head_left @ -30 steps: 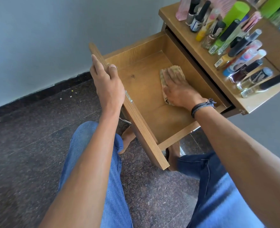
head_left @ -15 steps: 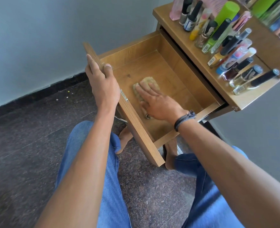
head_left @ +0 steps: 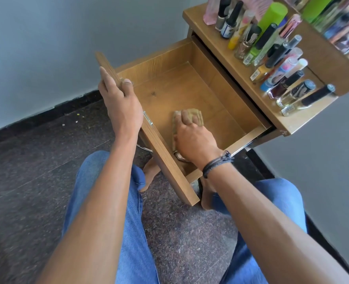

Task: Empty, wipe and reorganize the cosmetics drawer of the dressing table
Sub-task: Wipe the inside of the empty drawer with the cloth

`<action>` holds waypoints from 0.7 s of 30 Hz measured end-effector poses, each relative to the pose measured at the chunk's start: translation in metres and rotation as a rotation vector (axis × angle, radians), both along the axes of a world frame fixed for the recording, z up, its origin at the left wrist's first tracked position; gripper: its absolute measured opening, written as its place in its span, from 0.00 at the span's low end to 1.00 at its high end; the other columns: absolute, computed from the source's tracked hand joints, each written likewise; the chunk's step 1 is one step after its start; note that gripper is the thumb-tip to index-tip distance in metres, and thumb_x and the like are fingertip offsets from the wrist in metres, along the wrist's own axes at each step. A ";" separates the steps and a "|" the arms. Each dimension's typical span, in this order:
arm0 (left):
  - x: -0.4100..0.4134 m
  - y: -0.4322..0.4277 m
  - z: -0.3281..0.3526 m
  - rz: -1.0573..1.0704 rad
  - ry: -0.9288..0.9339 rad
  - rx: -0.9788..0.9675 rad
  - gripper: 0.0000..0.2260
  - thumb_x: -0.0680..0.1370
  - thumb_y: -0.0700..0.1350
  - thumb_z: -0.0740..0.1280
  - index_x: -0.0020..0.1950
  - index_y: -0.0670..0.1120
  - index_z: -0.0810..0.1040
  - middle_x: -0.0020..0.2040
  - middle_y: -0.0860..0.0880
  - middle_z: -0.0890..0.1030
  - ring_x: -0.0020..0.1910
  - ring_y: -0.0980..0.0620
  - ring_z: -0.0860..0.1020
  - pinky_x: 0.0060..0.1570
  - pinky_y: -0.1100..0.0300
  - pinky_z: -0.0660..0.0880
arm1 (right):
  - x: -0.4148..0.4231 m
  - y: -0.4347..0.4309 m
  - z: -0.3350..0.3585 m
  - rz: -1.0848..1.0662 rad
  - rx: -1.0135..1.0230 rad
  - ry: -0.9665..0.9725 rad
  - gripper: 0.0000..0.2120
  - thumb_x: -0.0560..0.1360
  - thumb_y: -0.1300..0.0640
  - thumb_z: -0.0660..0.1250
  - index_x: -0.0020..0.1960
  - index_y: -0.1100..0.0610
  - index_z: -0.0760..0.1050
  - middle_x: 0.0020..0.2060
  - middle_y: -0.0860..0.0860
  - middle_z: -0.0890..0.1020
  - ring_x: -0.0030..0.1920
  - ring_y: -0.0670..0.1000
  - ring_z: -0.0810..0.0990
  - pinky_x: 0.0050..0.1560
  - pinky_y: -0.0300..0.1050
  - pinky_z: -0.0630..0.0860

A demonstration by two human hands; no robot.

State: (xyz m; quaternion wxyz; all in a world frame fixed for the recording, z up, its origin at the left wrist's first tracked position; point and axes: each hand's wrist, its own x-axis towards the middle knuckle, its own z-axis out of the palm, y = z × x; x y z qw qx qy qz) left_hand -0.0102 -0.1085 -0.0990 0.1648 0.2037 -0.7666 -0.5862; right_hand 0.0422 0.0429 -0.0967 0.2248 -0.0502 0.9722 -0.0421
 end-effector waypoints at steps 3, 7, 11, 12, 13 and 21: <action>0.000 0.000 0.001 -0.009 -0.003 0.000 0.28 0.85 0.46 0.56 0.82 0.42 0.49 0.77 0.46 0.62 0.68 0.53 0.71 0.51 0.82 0.64 | -0.013 0.003 0.010 -0.080 0.001 0.035 0.28 0.84 0.59 0.58 0.81 0.55 0.53 0.74 0.58 0.69 0.69 0.62 0.75 0.62 0.57 0.78; 0.000 -0.002 -0.001 0.000 -0.004 -0.006 0.28 0.85 0.46 0.56 0.82 0.42 0.50 0.75 0.45 0.63 0.67 0.52 0.71 0.51 0.82 0.64 | -0.012 0.027 0.019 -0.191 0.194 0.127 0.17 0.85 0.56 0.57 0.72 0.61 0.68 0.62 0.60 0.79 0.59 0.60 0.82 0.49 0.50 0.76; -0.001 -0.002 -0.001 0.010 0.005 -0.026 0.27 0.85 0.44 0.56 0.82 0.40 0.51 0.75 0.44 0.64 0.68 0.51 0.70 0.52 0.81 0.62 | 0.000 0.043 0.026 -0.225 0.329 0.108 0.15 0.85 0.57 0.56 0.60 0.61 0.79 0.56 0.59 0.83 0.56 0.60 0.83 0.48 0.49 0.77; -0.001 -0.001 -0.001 0.011 0.005 -0.029 0.27 0.85 0.44 0.56 0.82 0.40 0.51 0.75 0.44 0.64 0.68 0.51 0.70 0.53 0.79 0.63 | 0.003 0.041 0.027 -0.213 0.335 0.106 0.15 0.85 0.57 0.57 0.58 0.61 0.80 0.55 0.59 0.83 0.55 0.59 0.83 0.46 0.49 0.76; -0.001 -0.001 -0.001 0.012 0.004 -0.032 0.27 0.85 0.45 0.56 0.82 0.41 0.51 0.75 0.44 0.64 0.67 0.51 0.71 0.53 0.77 0.63 | 0.006 0.037 0.027 -0.193 0.331 0.104 0.15 0.85 0.56 0.57 0.56 0.61 0.81 0.53 0.58 0.84 0.53 0.59 0.83 0.43 0.48 0.75; -0.001 -0.001 -0.002 0.002 0.005 -0.019 0.27 0.85 0.45 0.56 0.82 0.41 0.50 0.74 0.43 0.65 0.66 0.50 0.72 0.50 0.80 0.64 | 0.024 -0.001 0.018 -0.107 0.136 0.124 0.11 0.84 0.58 0.61 0.53 0.61 0.81 0.46 0.56 0.83 0.45 0.55 0.84 0.41 0.45 0.82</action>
